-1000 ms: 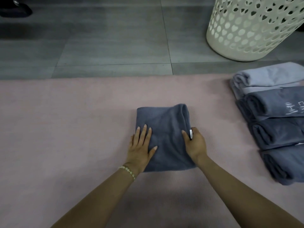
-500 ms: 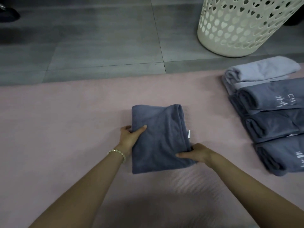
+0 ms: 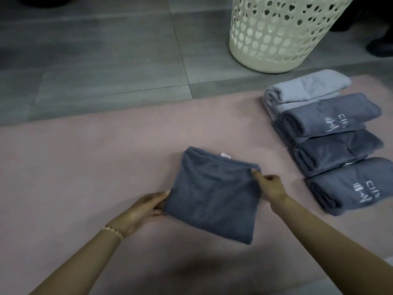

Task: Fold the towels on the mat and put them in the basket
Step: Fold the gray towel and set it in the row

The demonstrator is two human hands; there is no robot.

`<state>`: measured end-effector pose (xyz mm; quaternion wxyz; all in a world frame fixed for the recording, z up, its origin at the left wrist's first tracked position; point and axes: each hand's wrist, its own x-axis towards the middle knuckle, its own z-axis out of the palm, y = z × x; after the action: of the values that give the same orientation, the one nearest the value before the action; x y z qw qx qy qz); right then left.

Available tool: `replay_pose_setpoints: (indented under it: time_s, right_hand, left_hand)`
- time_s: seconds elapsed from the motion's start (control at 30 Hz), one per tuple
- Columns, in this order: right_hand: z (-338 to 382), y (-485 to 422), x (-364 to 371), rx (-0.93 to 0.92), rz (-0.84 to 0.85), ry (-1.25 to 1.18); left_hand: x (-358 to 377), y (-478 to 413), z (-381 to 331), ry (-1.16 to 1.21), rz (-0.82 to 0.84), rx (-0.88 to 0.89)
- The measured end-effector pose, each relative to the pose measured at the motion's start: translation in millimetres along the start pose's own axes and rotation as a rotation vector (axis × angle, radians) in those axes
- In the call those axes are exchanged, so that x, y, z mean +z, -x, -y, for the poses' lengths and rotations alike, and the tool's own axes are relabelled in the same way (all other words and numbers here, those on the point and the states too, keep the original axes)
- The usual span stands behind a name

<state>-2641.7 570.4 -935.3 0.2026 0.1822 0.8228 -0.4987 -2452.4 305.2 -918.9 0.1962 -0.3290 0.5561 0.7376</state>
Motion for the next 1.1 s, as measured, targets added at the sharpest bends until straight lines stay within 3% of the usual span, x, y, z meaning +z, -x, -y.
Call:
replay_pose_setpoints:
  time_s: [0.17, 0.33, 0.47, 0.53, 0.6, 0.67, 0.73, 0.8, 0.87, 0.93, 1.1]
  right_hand:
    - [-25.0, 18.2, 16.1, -0.018, 0.054, 0.170]
    - [-22.2, 40.2, 22.7, -0.094, -0.037, 0.028]
    - [-10.3, 32.5, 4.9, -0.196, -0.102, -0.068]
    - [-10.3, 25.1, -5.0, -0.203, -0.139, -0.028]
    - [-15.9, 27.0, -12.7, -0.252, -0.172, 0.061]
    - [-27.4, 39.5, -17.1, -0.420, -0.108, 0.197]
    - [-43.4, 59.7, -15.9, -0.717, 0.036, 0.405]
    - [-63.2, 73.2, -8.5, -0.978, 0.215, 0.626]
    - [-83.3, 75.3, -0.1, -1.100, 0.368, 0.836]
    - [-93.6, 70.7, 6.0, -1.088, 0.450, 0.989]
    - [-85.6, 73.2, 19.8, -1.013, 0.357, 1.161]
  left_hand:
    - [27.9, -28.4, -31.5, -0.219, -0.073, 0.057]
    - [39.8, -46.1, -55.2, -0.167, 0.027, -0.082]
    - [33.7, -35.3, -42.6, -0.099, 0.147, 0.062]
    - [26.4, -34.1, -24.3, -0.148, 0.035, 0.149]
    - [16.7, -36.0, -3.9, -0.363, -0.216, 0.272]
    - [16.4, -28.5, 12.2, -0.709, -0.372, 0.464]
    - [25.5, -18.3, 27.1, -1.075, -0.348, 0.771]
    - [31.0, -15.5, 44.5, -1.435, -0.185, 0.937]
    - [29.9, -21.7, 58.1, -1.653, -0.071, 0.855]
    - [28.7, -31.6, 58.1, -1.708, -0.063, 0.760]
    - [39.7, -43.8, 45.2, -1.749, -0.121, 0.730]
